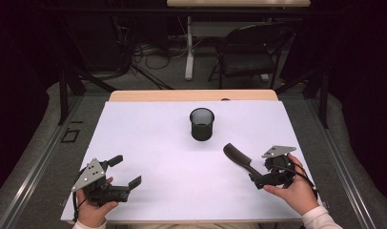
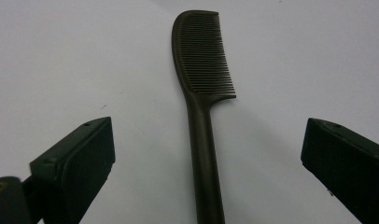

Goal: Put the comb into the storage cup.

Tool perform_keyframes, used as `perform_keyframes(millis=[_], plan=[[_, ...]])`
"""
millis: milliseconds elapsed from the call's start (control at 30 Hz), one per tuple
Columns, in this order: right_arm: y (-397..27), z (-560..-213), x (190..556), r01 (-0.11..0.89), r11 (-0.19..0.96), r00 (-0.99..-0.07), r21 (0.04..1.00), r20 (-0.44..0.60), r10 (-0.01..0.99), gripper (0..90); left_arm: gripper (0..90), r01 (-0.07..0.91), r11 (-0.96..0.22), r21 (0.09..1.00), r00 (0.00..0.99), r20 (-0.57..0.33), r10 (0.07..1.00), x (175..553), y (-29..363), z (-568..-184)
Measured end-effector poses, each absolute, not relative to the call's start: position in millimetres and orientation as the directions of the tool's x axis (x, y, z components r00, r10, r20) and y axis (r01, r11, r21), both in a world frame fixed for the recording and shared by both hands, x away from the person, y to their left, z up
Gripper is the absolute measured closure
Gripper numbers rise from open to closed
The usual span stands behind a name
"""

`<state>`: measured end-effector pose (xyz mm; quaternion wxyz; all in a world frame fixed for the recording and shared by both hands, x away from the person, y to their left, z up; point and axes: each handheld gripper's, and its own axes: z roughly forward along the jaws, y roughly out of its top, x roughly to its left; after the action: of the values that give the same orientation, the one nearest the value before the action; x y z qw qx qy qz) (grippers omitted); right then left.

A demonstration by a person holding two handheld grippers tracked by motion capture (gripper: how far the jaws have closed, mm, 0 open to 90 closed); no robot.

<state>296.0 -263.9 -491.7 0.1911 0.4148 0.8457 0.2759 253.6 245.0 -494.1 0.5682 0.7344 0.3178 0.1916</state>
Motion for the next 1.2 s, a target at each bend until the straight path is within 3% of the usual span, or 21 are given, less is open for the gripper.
perform_keyframes(millis=[1200], plan=[[-255.8, -485.7, 323.4, 0.645, 0.641, -0.67, 0.415, -0.094, 0.736, 17.1, 1.2, 0.252, -0.158, 0.955, 0.727, -0.08, 0.682, 254.3, 244.4, -495.0]])
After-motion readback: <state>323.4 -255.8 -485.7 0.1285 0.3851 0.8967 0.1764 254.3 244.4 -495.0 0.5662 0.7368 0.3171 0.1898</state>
